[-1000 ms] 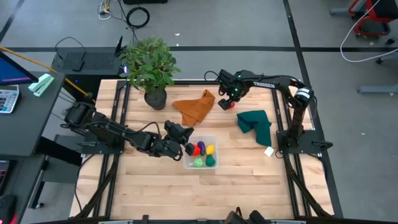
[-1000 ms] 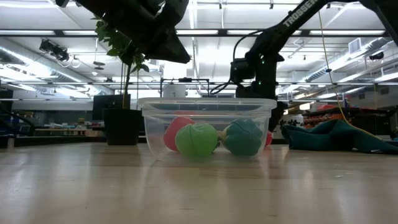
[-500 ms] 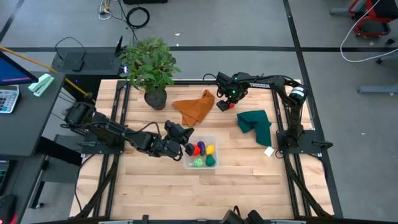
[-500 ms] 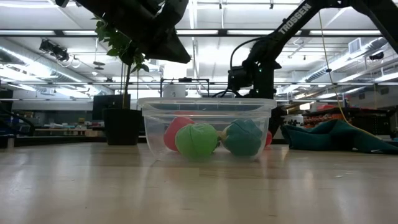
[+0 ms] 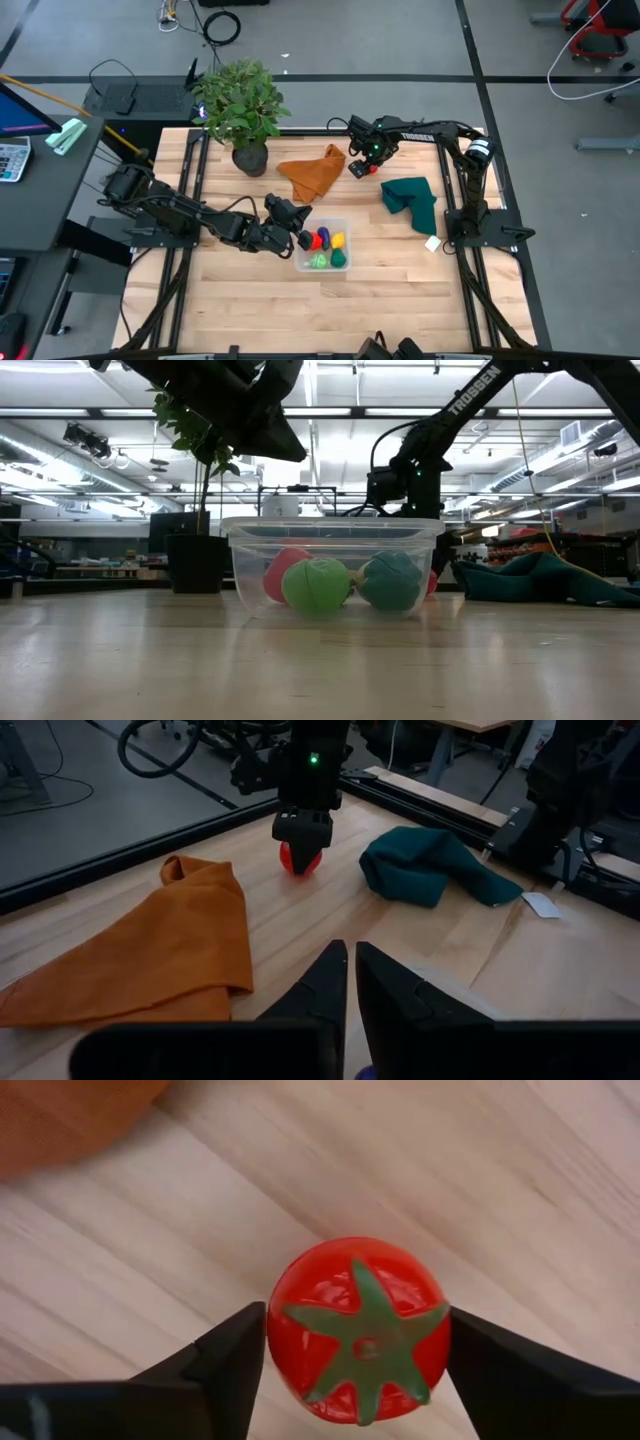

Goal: Pick and placing Produce into tupperware
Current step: Put the tomato into the transparent bin

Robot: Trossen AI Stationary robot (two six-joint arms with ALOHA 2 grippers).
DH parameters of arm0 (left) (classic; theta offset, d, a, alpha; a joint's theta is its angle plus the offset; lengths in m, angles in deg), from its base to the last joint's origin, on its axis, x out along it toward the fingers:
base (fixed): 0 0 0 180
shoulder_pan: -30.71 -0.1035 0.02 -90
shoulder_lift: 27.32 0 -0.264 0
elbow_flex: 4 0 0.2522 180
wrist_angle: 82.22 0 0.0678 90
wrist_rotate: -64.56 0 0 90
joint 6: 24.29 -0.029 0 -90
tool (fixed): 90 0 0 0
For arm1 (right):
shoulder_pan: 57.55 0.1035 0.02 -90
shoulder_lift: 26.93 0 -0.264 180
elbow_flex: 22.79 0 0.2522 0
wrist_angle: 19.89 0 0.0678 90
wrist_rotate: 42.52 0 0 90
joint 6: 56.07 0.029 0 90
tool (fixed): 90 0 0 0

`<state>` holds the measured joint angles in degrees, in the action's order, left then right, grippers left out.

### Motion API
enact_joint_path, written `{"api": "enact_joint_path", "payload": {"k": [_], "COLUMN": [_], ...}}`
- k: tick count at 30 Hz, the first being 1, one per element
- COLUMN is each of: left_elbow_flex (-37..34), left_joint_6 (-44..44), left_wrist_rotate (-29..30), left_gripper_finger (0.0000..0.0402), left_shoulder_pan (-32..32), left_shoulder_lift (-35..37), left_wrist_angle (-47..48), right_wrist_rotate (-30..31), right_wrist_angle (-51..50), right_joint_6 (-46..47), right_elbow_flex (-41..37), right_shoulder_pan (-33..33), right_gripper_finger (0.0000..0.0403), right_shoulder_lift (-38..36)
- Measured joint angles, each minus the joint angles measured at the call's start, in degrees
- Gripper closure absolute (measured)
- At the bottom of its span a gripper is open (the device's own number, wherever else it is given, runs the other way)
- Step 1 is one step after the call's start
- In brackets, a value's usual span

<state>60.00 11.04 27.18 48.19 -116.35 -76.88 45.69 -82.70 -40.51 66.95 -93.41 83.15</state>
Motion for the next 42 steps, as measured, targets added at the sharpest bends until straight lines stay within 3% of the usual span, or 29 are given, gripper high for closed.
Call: {"api": "enact_joint_path", "payload": {"k": [17,26,35,42], "left_elbow_flex": [0.00,0.00,0.00,-0.02], "left_joint_6": [-0.02,-0.09,-0.52,1.31], "left_wrist_rotate": [0.00,-0.42,-0.39,2.33], "left_gripper_finger": [0.0366,0.0378,0.0363,0.0362], "left_shoulder_pan": [0.00,0.13,1.91,5.32], "left_shoulder_lift": [0.02,0.02,0.02,0.07], "left_wrist_angle": [0.02,0.09,1.38,5.76], "right_wrist_rotate": [-0.06,-0.87,-1.73,-2.57], "right_wrist_angle": [-0.88,-5.23,-12.72,-14.59], "right_joint_6": [1.31,0.48,-2.34,0.07], "right_elbow_flex": [0.16,7.26,15.11,15.98], "right_shoulder_pan": [0.07,1.43,9.21,18.05], "right_gripper_finger": [0.0174,0.0175,0.0175,0.0175], "right_shoulder_lift": [-0.09,-0.11,-1.66,-4.68]}}
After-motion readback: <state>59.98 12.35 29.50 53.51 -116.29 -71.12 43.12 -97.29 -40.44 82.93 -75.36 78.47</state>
